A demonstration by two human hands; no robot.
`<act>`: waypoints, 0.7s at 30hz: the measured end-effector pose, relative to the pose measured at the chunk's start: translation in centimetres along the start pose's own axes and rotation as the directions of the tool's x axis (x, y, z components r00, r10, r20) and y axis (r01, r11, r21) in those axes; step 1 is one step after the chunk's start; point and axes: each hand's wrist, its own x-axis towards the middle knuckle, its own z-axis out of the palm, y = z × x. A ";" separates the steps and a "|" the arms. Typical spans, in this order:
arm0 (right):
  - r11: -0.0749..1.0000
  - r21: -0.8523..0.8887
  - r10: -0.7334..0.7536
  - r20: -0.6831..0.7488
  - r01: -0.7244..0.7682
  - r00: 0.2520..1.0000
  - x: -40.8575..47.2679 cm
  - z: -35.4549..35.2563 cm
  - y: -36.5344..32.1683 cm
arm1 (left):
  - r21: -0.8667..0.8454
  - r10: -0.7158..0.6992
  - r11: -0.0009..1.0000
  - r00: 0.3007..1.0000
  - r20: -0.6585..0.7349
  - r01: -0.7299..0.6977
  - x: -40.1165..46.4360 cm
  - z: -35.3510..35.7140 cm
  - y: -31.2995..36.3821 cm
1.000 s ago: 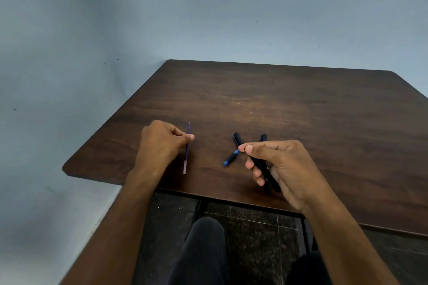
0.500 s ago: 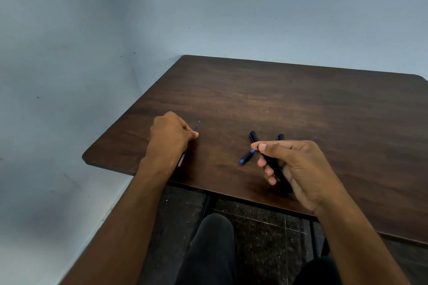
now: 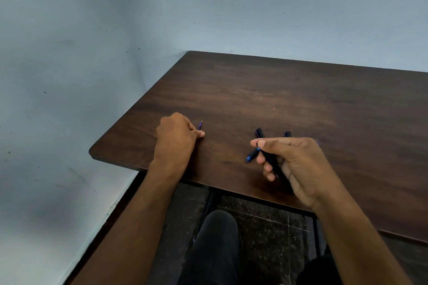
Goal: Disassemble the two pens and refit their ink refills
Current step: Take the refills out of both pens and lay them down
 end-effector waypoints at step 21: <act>0.972 0.178 -0.134 -0.127 0.156 0.983 -0.8 -2.1 -1.1 | -0.539 0.402 0.787 0.912 0.077 -0.301 -7.9 2.3 3.8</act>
